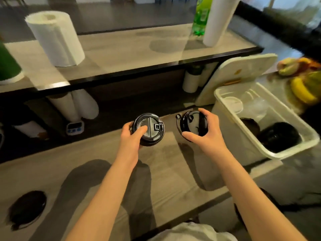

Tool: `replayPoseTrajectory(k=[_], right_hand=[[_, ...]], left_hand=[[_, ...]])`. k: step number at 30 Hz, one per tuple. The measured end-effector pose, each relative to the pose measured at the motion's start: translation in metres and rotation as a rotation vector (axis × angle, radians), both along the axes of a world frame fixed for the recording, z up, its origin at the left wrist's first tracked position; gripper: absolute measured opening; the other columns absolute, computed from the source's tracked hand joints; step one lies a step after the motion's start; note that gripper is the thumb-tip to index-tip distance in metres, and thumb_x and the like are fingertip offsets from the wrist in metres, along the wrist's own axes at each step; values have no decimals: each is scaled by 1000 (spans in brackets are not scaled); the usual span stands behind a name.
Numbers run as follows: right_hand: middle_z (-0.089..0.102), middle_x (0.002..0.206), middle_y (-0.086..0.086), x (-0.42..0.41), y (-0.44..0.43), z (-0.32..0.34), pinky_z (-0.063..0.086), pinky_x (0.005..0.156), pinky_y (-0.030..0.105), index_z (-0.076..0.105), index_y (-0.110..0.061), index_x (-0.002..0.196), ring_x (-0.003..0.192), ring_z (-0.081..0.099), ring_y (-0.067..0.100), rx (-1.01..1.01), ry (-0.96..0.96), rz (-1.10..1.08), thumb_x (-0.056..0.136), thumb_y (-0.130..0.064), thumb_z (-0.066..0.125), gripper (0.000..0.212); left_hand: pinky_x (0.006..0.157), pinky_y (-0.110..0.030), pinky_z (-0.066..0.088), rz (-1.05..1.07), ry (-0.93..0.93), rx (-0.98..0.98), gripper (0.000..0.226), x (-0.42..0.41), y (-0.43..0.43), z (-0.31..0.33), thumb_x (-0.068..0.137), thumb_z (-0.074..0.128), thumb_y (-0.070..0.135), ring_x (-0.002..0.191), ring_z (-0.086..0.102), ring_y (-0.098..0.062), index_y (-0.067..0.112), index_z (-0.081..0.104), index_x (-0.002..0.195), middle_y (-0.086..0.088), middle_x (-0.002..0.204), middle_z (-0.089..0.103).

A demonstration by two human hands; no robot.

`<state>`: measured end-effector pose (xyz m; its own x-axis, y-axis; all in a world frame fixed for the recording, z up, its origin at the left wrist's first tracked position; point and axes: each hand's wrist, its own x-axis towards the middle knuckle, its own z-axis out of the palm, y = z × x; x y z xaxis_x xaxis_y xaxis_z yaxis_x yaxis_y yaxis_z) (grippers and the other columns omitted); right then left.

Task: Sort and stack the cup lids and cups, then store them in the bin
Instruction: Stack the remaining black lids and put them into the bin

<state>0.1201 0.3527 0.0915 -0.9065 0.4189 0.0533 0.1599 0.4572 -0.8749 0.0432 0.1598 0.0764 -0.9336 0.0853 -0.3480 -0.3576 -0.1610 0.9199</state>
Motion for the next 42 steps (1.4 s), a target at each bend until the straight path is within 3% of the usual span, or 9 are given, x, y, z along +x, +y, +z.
replayPoseTrajectory(k=[2,8,13,17,25,31,37,40,42], right_hand=[[32,125,-10,9,35,6,25,82,-5,32,-26,141,112,33,-4,27,8,-32,72,-27,80,84],[34,134,-14,25,133,17,28,101,22,30,-29,141,121,32,0,27,28,-121,73,-31,79,84],[39,139,-6,36,209,16,33,98,27,30,-31,136,120,38,10,23,-19,-194,72,-30,80,82],[38,138,-3,36,251,3,35,102,31,30,-28,135,126,40,17,203,-167,-94,67,-30,83,87],[48,123,-5,23,260,-16,40,94,28,38,-24,127,114,46,15,547,-271,308,64,-44,80,78],[49,106,-6,14,262,-29,38,75,27,41,-24,114,98,49,17,679,-375,434,68,-55,74,65],[45,126,1,9,256,-33,40,83,36,41,-21,120,110,44,24,913,-344,489,76,-55,66,60],[40,137,3,9,258,-31,41,93,41,46,-21,120,120,39,26,872,-375,506,82,-52,61,51],[40,141,3,11,262,-20,38,100,40,54,-20,119,126,38,25,773,-294,463,88,-46,56,40]], left_hand=[[71,-26,49,-53,25,-8,29,1,37,6,88,59,12,89,59,-10,19,49,114,3,100,60],[72,-26,50,-149,53,-51,29,3,135,17,87,61,13,94,60,-13,19,50,114,0,107,60],[75,-30,51,-151,43,-54,31,6,186,10,86,62,13,100,61,-20,17,51,115,-6,112,62],[79,-34,51,-130,38,-58,30,10,208,4,86,61,12,97,61,-18,17,51,114,-4,109,61],[90,-44,50,-86,18,-90,34,14,231,2,86,61,14,105,61,-24,15,51,119,-7,114,62],[92,-50,50,-78,15,-96,30,16,238,3,87,61,14,105,61,-26,17,51,114,-8,112,62],[92,-48,51,-84,27,-64,28,24,247,5,88,59,13,104,62,-25,16,51,114,-6,109,62],[88,-44,52,-112,41,-38,22,27,251,7,87,60,12,100,63,-22,22,54,105,-6,108,64],[78,-35,55,-150,70,-29,22,28,255,8,87,60,11,97,64,-18,25,54,103,-4,109,64]])
